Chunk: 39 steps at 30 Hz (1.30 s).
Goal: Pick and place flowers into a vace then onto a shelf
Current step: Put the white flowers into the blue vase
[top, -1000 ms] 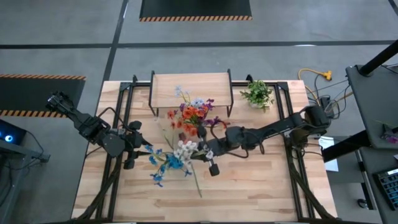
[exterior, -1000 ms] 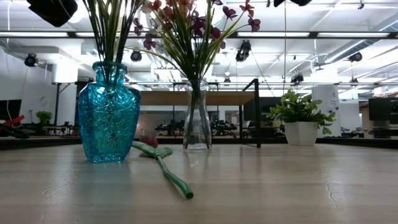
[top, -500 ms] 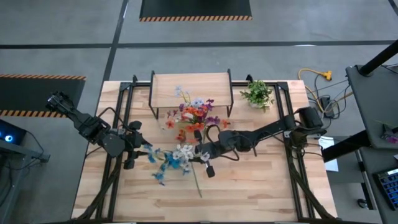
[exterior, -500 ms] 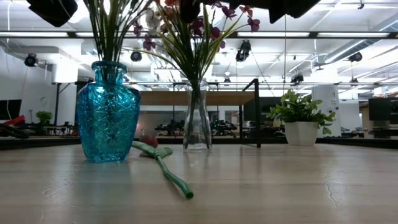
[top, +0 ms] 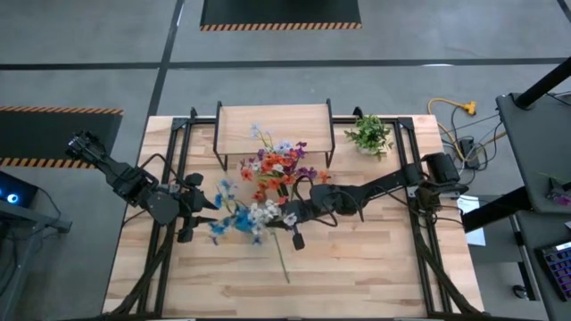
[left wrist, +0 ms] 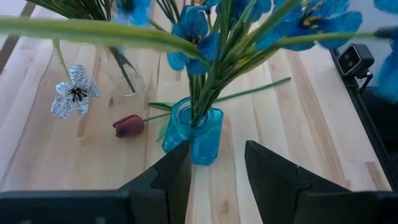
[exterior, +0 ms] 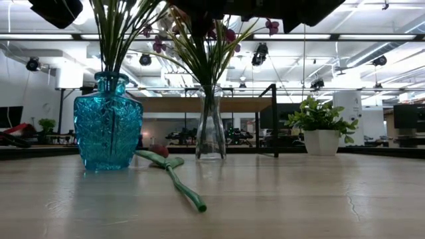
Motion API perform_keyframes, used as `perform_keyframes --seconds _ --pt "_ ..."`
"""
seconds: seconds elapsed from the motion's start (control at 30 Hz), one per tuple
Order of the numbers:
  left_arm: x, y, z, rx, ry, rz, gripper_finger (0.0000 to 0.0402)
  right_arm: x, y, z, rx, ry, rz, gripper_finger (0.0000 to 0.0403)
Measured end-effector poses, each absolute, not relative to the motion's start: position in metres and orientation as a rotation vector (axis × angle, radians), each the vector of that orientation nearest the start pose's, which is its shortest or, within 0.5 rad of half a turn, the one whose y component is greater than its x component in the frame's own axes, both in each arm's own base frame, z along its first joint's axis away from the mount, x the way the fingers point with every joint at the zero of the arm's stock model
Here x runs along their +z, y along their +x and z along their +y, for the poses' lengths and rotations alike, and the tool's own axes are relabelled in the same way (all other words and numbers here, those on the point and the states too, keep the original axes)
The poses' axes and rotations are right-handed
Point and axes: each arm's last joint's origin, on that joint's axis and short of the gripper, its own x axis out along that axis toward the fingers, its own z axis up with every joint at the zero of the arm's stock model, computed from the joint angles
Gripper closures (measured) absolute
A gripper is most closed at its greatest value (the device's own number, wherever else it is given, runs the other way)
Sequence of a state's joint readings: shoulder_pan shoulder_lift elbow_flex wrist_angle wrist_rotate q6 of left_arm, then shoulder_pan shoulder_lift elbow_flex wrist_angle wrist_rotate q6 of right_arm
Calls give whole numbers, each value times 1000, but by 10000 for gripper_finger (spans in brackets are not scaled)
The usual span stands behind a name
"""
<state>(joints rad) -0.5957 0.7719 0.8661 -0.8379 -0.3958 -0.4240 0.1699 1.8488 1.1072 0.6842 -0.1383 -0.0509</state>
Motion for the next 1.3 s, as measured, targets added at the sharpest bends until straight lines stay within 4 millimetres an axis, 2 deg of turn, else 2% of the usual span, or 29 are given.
perform_keyframes --seconds 0.27,0.6,1.0,1.13,1.3 --pt "306 121 -69 -48 -53 677 267 233 410 72 303 -28 45 394" --pt "307 121 -69 -48 -53 677 267 251 421 65 281 30 108 394" --pt "306 121 -69 -48 -53 677 267 254 423 64 267 55 164 393" --pt "306 121 -69 -48 -53 677 267 256 424 64 268 52 175 375" --pt "306 121 -69 -48 -53 677 267 265 427 66 269 49 204 325"
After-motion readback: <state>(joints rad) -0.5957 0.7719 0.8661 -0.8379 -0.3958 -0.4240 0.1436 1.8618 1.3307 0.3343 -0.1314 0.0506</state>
